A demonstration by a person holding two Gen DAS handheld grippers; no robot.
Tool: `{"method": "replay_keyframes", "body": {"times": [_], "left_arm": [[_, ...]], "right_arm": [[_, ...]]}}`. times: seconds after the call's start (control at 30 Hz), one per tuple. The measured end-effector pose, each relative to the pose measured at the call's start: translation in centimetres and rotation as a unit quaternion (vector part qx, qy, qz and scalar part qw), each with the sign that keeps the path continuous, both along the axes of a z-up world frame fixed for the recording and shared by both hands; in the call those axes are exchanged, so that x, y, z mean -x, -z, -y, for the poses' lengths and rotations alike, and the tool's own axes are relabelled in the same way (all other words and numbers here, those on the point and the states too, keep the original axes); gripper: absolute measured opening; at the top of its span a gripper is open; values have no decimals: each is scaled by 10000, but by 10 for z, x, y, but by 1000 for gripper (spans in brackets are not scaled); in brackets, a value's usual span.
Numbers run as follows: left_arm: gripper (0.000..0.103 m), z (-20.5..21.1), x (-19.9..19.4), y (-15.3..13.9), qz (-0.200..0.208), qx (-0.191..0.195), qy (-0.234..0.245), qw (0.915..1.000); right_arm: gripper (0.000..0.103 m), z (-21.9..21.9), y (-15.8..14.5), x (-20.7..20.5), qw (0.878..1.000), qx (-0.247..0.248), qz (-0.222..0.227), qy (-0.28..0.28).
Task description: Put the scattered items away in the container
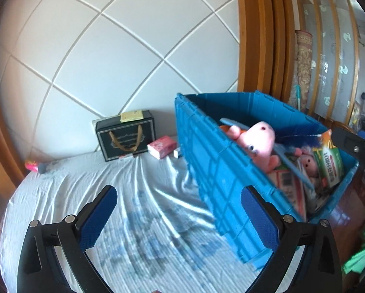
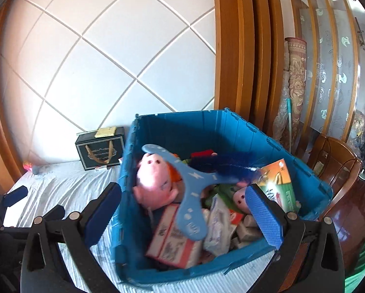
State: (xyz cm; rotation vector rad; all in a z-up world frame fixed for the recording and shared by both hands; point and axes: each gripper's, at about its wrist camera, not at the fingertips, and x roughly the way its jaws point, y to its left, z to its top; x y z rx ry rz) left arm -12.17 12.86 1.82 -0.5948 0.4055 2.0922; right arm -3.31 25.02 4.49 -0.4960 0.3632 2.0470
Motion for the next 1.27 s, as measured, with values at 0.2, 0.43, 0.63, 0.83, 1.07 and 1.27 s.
{"method": "replay_keyframes", "body": {"times": [0.2,0.43,0.63,0.83,1.07,1.27], "left_arm": [[103,79,21,9,94,178,-453,9988],[103,152,-11,3,224,2,-612,9979],[103,187,-52,3,428,73,-782,9960],[103,223,-86,-9,265,-122,-838,9961],[103,244,-110,-25,55,-234,-830,9963],[103,250,-116,-35,-121,-342,-847,9957]], "right_arm": [[103,91,12,25,9995,95,20,-302],[103,156,23,11,9974,60,174,-694],[103,193,24,-23,9960,-6,150,-879],[103,221,20,-46,9954,-68,147,-942],[103,238,5,-64,9959,-264,-45,-862],[103,242,-4,-69,9959,-364,-133,-812]]}}
